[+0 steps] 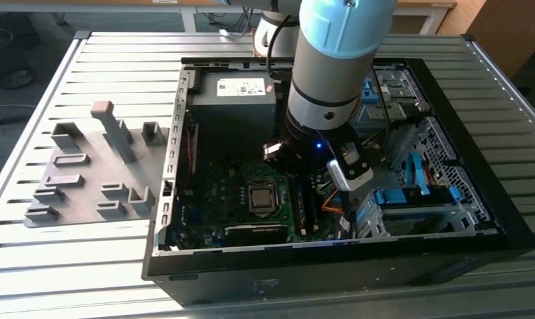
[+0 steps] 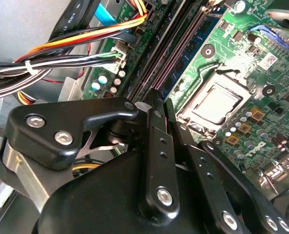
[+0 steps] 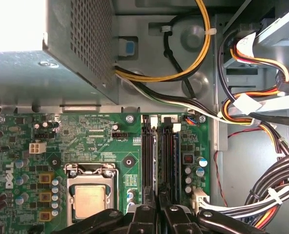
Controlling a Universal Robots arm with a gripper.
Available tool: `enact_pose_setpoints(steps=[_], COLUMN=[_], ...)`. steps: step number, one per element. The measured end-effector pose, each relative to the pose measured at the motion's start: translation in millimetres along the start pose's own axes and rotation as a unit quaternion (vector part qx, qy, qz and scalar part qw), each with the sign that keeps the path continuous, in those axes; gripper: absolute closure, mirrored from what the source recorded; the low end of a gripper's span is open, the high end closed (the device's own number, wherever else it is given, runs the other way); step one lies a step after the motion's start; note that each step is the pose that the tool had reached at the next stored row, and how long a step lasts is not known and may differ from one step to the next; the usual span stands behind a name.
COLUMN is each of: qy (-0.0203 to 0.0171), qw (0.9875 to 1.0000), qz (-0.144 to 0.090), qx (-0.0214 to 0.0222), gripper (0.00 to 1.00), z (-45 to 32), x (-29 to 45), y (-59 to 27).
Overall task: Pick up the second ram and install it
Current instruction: 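Insert the second ram into the second slot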
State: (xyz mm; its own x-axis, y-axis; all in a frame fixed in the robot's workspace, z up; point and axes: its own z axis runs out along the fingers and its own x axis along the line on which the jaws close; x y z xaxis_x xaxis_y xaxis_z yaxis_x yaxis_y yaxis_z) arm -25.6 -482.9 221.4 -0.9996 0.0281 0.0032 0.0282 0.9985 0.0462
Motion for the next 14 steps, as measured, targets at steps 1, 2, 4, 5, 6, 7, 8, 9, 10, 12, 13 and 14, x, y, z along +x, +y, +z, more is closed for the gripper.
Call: enact_pose_setpoints(steps=[1,2,4,5,6,7,8,9,10,12,13,14], qy=[-0.0001,-0.0001,-0.0001,-0.0002,-0.0002,-0.0002,-0.0001,-0.0002,-0.0003,-0.0003,-0.0004,-0.0004], qw=[1.0000,1.0000,1.0000,1.0000,1.0000,1.0000,1.0000,1.0000,1.0000,1.0000,1.0000,1.0000], qz=[0.000,0.001,0.001,0.001,0.001,0.001,0.002,0.002,0.003,0.004,0.004,0.005], qx=[0.0018,0.0034,0.0042,0.0041,0.0042,0.0043,0.0044,0.0043,0.0050,0.0058,0.0060,0.0065], gripper=[0.86,0.86,0.86,0.86,0.86,0.86,0.86,0.86,0.86,0.86,0.86,0.86], z=[0.0,0.0,0.1,0.2,0.3,0.4,0.6,0.8,1.1,1.4,1.5,1.5], x=[0.0,0.0,0.0,0.0,0.0,0.0,0.0,0.0,0.0,0.0,0.0,0.1], y=[0.2,0.3,0.9,1.1,1.2,1.3,1.3,1.3,1.5,1.8,2.1,2.4])
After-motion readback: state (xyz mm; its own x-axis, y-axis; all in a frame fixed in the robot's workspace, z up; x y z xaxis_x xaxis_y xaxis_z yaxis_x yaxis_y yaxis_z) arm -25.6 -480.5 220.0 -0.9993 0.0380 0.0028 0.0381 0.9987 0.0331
